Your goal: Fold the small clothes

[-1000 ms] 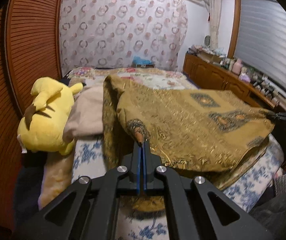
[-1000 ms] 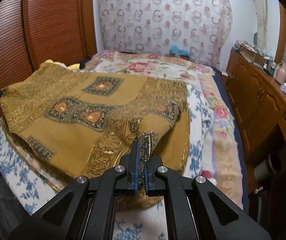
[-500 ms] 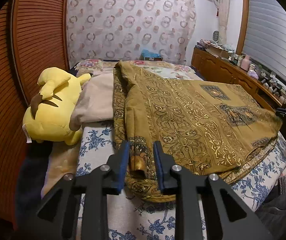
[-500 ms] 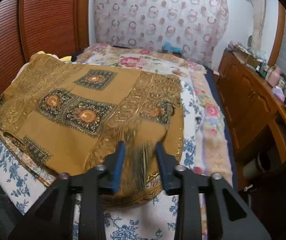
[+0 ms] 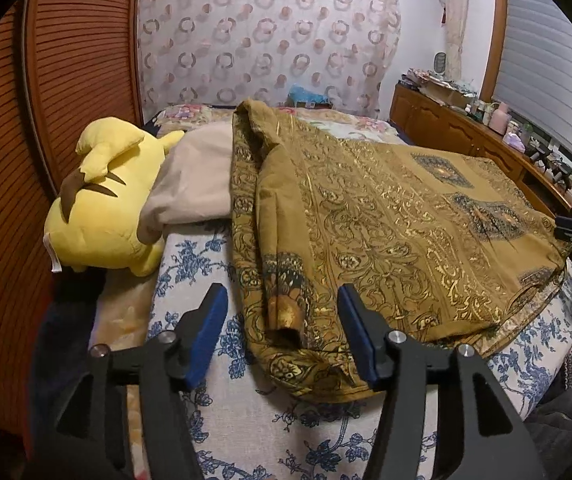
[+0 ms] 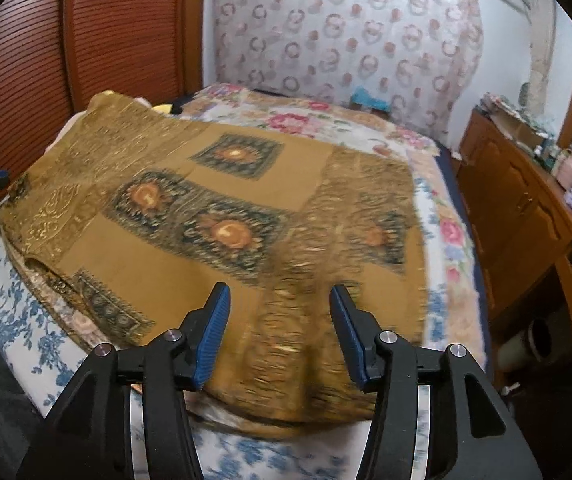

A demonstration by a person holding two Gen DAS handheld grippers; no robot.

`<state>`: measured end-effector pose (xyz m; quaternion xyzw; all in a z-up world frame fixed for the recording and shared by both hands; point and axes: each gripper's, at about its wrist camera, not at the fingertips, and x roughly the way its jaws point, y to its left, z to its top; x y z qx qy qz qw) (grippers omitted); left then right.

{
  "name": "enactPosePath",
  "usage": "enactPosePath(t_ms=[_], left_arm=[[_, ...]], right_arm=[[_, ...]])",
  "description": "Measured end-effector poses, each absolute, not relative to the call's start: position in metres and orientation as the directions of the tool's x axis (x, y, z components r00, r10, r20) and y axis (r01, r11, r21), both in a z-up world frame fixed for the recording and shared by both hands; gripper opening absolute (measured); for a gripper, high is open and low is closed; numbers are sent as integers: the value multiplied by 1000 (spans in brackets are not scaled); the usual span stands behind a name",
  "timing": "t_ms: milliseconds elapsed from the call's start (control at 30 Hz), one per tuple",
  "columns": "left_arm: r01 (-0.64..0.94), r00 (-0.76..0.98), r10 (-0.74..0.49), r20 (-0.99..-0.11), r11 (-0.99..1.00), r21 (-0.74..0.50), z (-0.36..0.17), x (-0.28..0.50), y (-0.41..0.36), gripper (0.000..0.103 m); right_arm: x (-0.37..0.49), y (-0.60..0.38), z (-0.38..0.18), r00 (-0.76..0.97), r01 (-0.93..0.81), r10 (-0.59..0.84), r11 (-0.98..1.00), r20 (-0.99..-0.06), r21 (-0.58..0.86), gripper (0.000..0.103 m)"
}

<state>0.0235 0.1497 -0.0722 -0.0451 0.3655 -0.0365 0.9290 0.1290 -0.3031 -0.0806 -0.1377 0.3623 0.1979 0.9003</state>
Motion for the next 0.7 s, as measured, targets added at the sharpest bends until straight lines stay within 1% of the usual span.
enactPosePath(t_ms=[233, 333, 567, 633, 700], left_arm=[[9, 712, -77, -698, 995, -100, -84, 25, 154, 56], [-13, 708, -51, -704, 996, -86, -87, 25, 156, 56], [-17, 697, -58, -714, 995, -98, -93, 27, 159, 56], [-17, 693, -62, -718, 995, -103, -95, 28, 160, 56], [-17, 689, -66, -722, 994, -107, -97, 29, 161, 56]], right_arm=[[135, -274, -111, 606, -498, 275, 863, -746, -87, 54], [133, -266, -118, 593, -512, 272, 854, -758, -94, 54], [132, -259, -125, 580, -526, 266, 844, -770, -106, 54], [133, -262, -125, 578, -522, 269, 848, -770, -95, 56], [136, -263, -126, 581, -512, 275, 855, -766, -82, 62]])
